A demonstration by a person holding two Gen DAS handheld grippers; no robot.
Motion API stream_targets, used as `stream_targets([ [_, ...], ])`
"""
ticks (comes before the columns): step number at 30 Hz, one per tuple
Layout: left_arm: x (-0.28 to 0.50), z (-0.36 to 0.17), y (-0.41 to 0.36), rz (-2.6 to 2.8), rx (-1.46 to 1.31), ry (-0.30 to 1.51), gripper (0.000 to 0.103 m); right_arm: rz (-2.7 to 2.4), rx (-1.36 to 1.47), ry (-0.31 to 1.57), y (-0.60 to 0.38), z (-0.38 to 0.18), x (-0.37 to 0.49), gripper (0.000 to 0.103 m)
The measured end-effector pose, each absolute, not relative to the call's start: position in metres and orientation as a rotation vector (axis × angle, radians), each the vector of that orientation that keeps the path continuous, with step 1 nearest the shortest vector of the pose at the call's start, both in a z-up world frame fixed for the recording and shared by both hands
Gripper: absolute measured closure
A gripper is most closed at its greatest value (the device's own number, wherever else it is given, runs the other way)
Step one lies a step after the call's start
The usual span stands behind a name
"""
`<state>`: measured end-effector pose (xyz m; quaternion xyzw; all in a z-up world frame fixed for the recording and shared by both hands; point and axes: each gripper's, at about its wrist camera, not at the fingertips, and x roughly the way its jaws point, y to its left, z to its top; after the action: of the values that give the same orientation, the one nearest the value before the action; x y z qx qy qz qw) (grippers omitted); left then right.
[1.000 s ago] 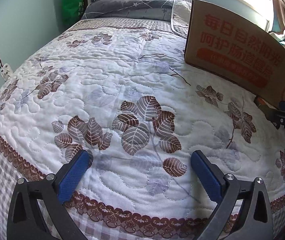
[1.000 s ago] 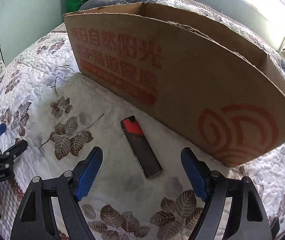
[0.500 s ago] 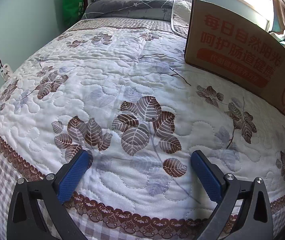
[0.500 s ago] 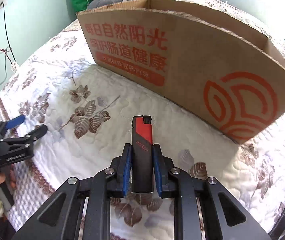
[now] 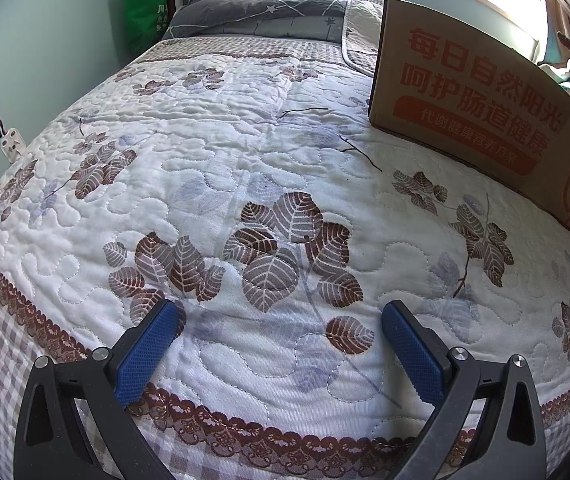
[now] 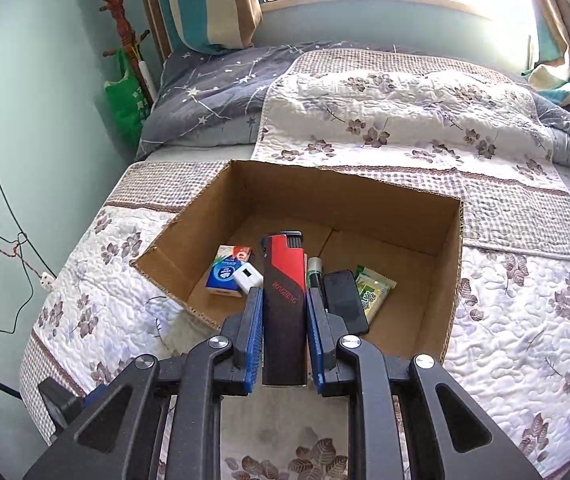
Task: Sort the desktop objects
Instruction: 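Lift the lighter over the box and drop it inside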
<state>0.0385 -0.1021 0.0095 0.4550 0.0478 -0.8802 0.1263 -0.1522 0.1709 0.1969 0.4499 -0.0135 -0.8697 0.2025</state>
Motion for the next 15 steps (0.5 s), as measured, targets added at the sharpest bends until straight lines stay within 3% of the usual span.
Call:
stream_targets([
  [8, 0.038, 0.01, -0.102, -2.563, 1.325, 0.139, 0.0, -2.345, 1.467, 0.055, 0.127, 0.123, -0.202, 0.082],
  [15, 0.038, 0.009, -0.102, -2.563, 1.324, 0.139, 0.0, -2.399, 1.514, 0.103, 0.119, 0.097, -0.213, 0.081],
])
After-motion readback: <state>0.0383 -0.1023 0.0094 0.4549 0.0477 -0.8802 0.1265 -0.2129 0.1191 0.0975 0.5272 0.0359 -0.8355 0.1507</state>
